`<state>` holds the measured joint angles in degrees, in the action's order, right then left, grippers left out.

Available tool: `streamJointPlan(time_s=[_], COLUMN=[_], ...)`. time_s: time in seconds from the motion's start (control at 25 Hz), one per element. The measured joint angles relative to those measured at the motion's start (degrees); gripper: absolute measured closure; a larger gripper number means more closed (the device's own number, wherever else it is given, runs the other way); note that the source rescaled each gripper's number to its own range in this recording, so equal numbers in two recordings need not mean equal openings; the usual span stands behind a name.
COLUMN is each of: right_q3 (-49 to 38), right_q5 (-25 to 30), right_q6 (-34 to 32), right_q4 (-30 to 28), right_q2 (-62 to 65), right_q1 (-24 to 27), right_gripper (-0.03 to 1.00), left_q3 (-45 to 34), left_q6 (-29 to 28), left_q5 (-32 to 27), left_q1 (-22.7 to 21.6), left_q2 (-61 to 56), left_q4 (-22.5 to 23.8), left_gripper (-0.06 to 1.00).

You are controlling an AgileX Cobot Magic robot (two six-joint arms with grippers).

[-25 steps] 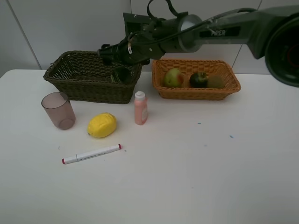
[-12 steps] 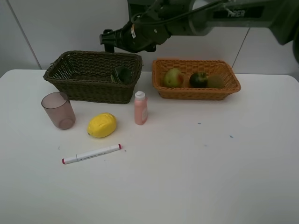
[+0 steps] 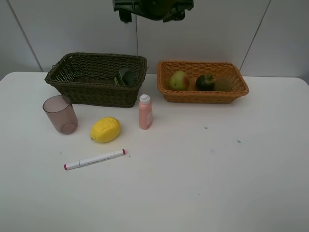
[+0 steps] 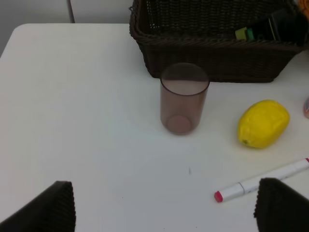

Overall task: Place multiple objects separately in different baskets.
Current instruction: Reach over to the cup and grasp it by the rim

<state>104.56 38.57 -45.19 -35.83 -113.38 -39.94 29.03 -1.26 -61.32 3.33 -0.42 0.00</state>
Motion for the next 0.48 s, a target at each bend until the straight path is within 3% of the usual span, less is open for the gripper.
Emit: streamJointPlan(time_s=[0.28,0.48], right_q3=[0.0,0.0], right_q5=[16.4,24.4], right_q6=[0.8,7.3], right_q4=[1.4,4.4], right_q2=[6.9,11.4], right_q1=[-0.5,-0.5], right_gripper=[0.0,0.0], left_q3=[0.0,0.0], left_q6=[0.0,0.0], left_q5=[0.0,0.0], left_q1=[0.0,0.0], left_q2=[0.0,0.0], left_q4=[0.0,0.0], left_gripper=[-0.02,-0.02])
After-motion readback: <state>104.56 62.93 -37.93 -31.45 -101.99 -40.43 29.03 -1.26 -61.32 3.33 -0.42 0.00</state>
